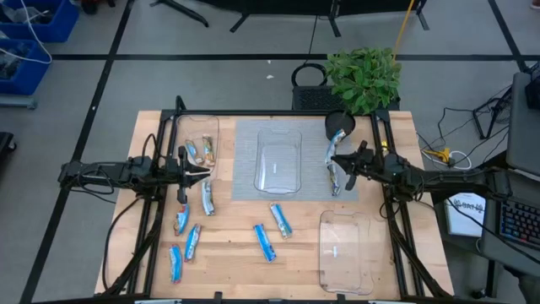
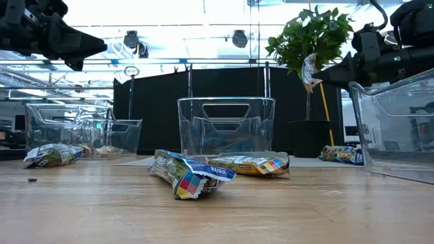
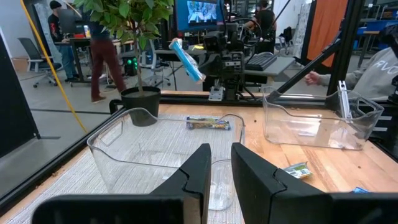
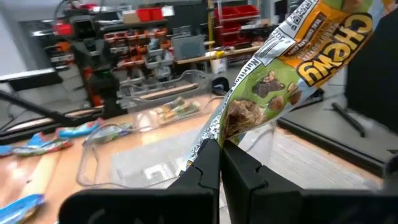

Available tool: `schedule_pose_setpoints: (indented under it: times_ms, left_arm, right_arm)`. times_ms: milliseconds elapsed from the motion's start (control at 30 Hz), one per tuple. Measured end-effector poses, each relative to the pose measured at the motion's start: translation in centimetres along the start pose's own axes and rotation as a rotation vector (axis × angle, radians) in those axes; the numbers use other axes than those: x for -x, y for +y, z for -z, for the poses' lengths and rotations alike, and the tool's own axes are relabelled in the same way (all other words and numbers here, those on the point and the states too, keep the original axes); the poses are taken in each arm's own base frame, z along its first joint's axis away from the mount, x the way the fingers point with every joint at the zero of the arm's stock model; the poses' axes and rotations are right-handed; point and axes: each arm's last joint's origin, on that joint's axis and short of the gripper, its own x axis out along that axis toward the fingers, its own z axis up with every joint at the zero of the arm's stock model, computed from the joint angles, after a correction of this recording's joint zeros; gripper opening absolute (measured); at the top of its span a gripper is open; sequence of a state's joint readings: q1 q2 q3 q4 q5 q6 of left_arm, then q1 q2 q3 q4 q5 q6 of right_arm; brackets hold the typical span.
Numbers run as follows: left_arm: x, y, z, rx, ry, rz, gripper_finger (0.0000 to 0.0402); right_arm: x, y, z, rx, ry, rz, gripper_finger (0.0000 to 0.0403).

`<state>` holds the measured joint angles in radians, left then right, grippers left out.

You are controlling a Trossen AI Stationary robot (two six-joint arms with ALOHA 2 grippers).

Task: Pick and place Granola Bars by type
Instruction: Put the yellow granola bar into the top left transparent bin

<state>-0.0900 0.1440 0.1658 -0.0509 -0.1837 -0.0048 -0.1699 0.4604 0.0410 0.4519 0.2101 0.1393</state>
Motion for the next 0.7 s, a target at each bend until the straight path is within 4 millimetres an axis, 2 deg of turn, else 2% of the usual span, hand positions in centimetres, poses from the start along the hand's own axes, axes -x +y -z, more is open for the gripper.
schedule_pose_setpoints:
  times_ms: [133, 267, 400, 700]
  left_arm:
    - [0.0, 0.0, 0.0, 0.0, 0.0, 0.0, 0.0067]
    - [0.0, 0.0, 0.0, 0.0, -0.002, 0.0, 0.0067]
    - [0.0, 0.0, 0.0, 0.0, -0.002, 0.0, 0.0067]
    - [0.0, 0.0, -0.5, -0.015, -0.047, 0.0, 0.0067]
  right_arm:
    - [-0.2, 0.2, 0.3, 0.035, 0.043, -0.057, 0.0]
    - [-1.0, 0.6, -1.0, 0.069, 0.04, -0.082, 0.0]
    - [-1.8, 0.8, -0.9, 0.086, 0.087, -0.078, 0.0]
    - [-3.8, 1.6, -0.9, 0.079, 0.011, -0.192, 0.0]
